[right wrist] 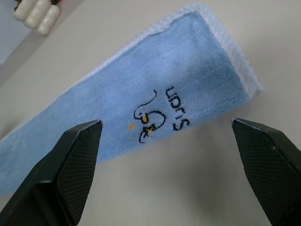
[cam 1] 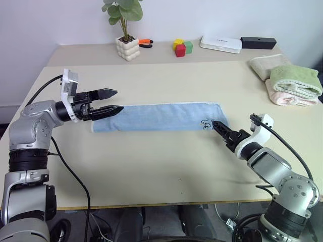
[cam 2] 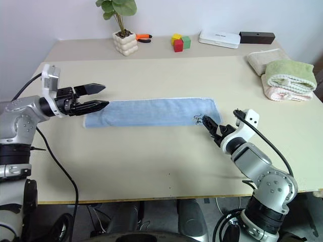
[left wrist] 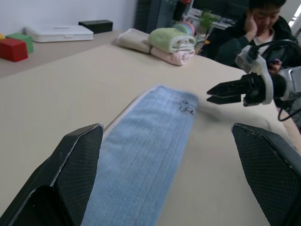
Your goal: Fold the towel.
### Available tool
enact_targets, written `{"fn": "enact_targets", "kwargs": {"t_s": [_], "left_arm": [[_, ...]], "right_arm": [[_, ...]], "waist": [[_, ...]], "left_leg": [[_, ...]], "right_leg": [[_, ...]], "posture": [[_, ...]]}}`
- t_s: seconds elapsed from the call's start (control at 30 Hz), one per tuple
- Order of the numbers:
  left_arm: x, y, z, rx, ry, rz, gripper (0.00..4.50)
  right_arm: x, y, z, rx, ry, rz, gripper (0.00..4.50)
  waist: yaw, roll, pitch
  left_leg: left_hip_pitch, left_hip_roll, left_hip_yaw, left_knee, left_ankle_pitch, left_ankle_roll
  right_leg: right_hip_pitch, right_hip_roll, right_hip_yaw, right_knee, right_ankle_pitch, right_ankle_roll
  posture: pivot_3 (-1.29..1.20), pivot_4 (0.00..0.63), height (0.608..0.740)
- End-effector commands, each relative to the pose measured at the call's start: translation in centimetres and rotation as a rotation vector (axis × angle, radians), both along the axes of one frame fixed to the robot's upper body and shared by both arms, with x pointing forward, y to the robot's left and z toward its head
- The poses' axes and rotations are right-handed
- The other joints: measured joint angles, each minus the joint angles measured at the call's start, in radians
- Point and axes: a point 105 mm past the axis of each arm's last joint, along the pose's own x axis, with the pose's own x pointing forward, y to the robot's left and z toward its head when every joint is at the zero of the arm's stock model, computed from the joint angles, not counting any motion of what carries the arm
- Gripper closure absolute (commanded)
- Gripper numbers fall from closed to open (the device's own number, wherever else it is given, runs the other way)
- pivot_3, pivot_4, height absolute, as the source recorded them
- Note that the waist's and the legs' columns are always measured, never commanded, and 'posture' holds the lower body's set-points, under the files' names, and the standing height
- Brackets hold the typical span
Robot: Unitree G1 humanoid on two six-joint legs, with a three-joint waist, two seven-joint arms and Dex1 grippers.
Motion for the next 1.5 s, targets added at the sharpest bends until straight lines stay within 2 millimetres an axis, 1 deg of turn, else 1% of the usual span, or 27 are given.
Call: {"fn": "enact_targets", "kwargs": {"t_s": [0.03,0.63,0.7,0.77,0.9,1.13,1.33,1.37,1.43,1.5], "left_arm": [[-0.4,0.2,0.9,0.005,-0.035,-0.008,0.02],[-0.4,0.2,0.9,0.005,-0.035,-0.008,0.02],[-1.1,0.2,0.3,0.029,-0.059,-0.004,0.02],[-1.5,0.2,0.1,0.035,-0.068,0.001,0.02],[-1.6,-0.1,0.0,0.032,-0.07,0.003,0.02],[-1.6,-0.1,0.1,0.029,-0.071,0.012,0.02],[-1.5,0.0,0.0,0.03,-0.069,0.025,0.02],[-1.5,0.0,0.0,0.029,-0.069,0.028,0.0],[-1.5,-0.1,0.1,0.029,-0.071,0.03,0.0],[-1.4,-0.1,0.1,0.03,-0.072,0.031,0.0]], "right_arm": [[-0.1,0.0,1.0,0.007,-0.039,0.001,0.03],[-0.2,0.0,1.0,0.013,-0.033,0.0,0.03],[2.1,0.4,-0.9,0.184,0.048,-0.082,0.03],[3.3,1.0,-1.8,0.268,0.097,-0.111,0.03],[4.1,1.2,-1.7,0.295,0.103,-0.117,0.03],[4.3,1.2,-2.2,0.309,0.12,-0.125,0.03],[4.9,1.8,-2.3,0.332,0.125,-0.123,0.03],[5.1,1.8,-2.4,0.334,0.129,-0.127,0.26],[5.6,1.9,-2.4,0.344,0.126,-0.132,0.86],[5.8,1.9,-2.4,0.346,0.122,-0.134,1.82]], "waist": [[0.0,0.0,0.0],[0.001,0.0,0.0],[-0.01,-0.001,0.0],[-0.012,-0.001,0.0],[-0.009,-0.003,0.0],[-0.011,-0.003,0.0],[-0.012,-0.003,0.0],[-0.012,-0.003,0.0],[-0.012,-0.003,0.0],[-0.013,-0.003,0.0]], "left_leg": [[0.0,0.0,0.0,0.0,0.0,0.0],[0.0,0.0,0.0,0.0,0.0,0.0],[0.0,0.0,0.0,0.0,0.0,0.0],[0.001,0.001,0.001,-0.001,0.0,0.0],[0.001,0.004,0.001,-0.001,0.0,0.0],[0.001,0.006,0.0,-0.001,0.0,0.0],[0.001,0.006,0.0,-0.001,0.0,0.0],[0.001,0.006,0.0,-0.001,0.0,0.0],[0.002,0.007,0.0,-0.001,0.0,0.0],[0.002,0.007,0.001,-0.001,0.0,0.0]], "right_leg": [[0.0,0.0,0.0,0.0,0.0,0.0],[0.0,0.0,0.0,0.0,0.0,0.0],[0.0,0.0,0.0,0.0,0.0,0.0],[0.0,0.001,0.001,-0.001,0.0,-0.001],[-0.001,0.004,0.001,0.0,0.001,-0.002],[-0.001,0.006,0.001,-0.001,0.001,-0.003],[-0.001,0.007,0.001,-0.001,0.002,-0.004],[-0.001,0.007,0.001,-0.001,0.002,-0.004],[-0.001,0.008,0.001,-0.001,0.002,-0.005],[-0.001,0.009,0.002,-0.001,0.002,-0.005]], "posture": [[0.0,0.15,0.74],[0.0,0.15,0.74],[0.0,0.15,0.74],[0.0,0.15,0.74],[0.0,0.15,0.74],[0.0,0.15,0.74],[0.0,0.15,0.74],[0.0,0.15,0.74],[0.0,0.15,0.74],[0.0,0.15,0.74]]}}
